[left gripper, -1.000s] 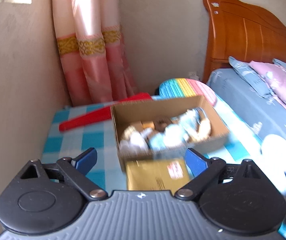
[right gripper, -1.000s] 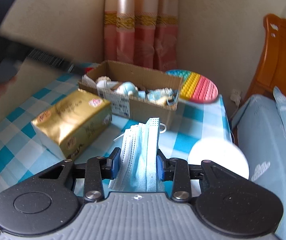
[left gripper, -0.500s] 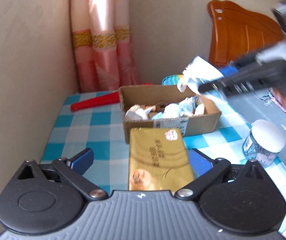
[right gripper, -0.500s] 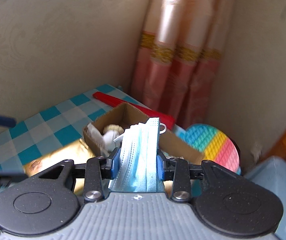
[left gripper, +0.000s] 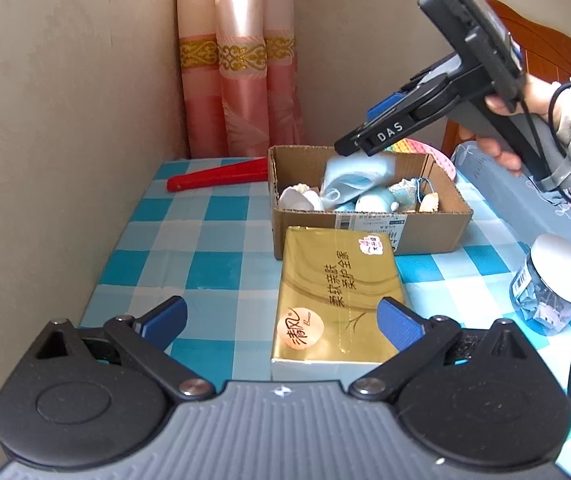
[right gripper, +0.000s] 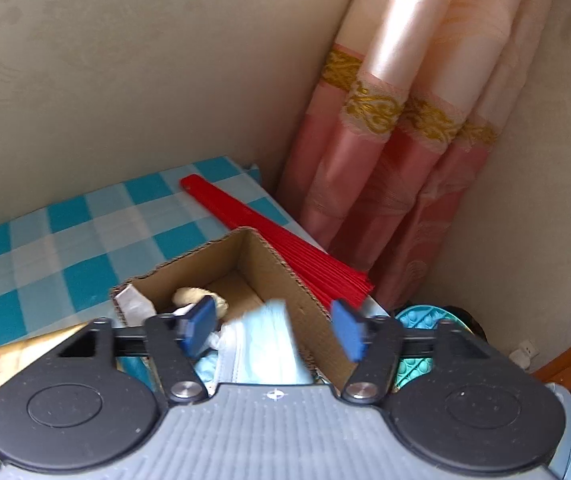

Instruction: Organize soft objects

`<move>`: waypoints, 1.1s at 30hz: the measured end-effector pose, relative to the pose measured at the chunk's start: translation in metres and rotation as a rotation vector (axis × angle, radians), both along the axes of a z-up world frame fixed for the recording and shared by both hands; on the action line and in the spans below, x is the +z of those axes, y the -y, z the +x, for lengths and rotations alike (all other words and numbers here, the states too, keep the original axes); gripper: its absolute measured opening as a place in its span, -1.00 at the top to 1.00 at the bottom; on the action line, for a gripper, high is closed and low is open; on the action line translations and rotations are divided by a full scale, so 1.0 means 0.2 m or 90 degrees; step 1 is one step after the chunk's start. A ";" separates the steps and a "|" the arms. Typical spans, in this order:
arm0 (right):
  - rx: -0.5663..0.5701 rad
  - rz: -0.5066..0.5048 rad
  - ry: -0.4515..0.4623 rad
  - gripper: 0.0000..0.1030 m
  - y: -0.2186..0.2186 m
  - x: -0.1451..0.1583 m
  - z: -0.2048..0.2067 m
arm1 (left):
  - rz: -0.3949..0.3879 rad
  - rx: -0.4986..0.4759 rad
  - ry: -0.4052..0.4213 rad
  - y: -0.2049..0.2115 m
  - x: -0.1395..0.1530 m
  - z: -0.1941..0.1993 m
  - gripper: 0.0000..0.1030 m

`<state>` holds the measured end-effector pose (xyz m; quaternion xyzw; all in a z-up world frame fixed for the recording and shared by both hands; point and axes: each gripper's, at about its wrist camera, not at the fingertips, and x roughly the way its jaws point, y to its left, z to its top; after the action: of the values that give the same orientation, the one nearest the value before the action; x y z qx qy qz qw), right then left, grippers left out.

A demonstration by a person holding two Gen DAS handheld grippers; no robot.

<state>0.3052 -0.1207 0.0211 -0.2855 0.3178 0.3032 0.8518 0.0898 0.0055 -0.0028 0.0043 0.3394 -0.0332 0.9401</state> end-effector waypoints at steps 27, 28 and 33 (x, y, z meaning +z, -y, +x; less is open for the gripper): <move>-0.368 0.145 -0.100 -1.00 0.37 0.09 -1.10 | 0.025 0.064 0.021 0.05 0.20 -0.22 -0.99; -0.376 0.149 -0.096 -1.00 0.37 0.09 -1.14 | 0.025 0.066 0.010 0.05 0.20 -0.23 -0.99; -0.411 0.173 -0.076 -1.00 0.37 0.10 -1.30 | 0.043 0.047 -0.019 0.10 0.20 -0.27 -0.99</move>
<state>0.0446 -0.1942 0.0409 -0.0359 0.3979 0.0742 0.9137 0.0367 -0.0146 0.0375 0.0230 0.3545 0.0126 0.9347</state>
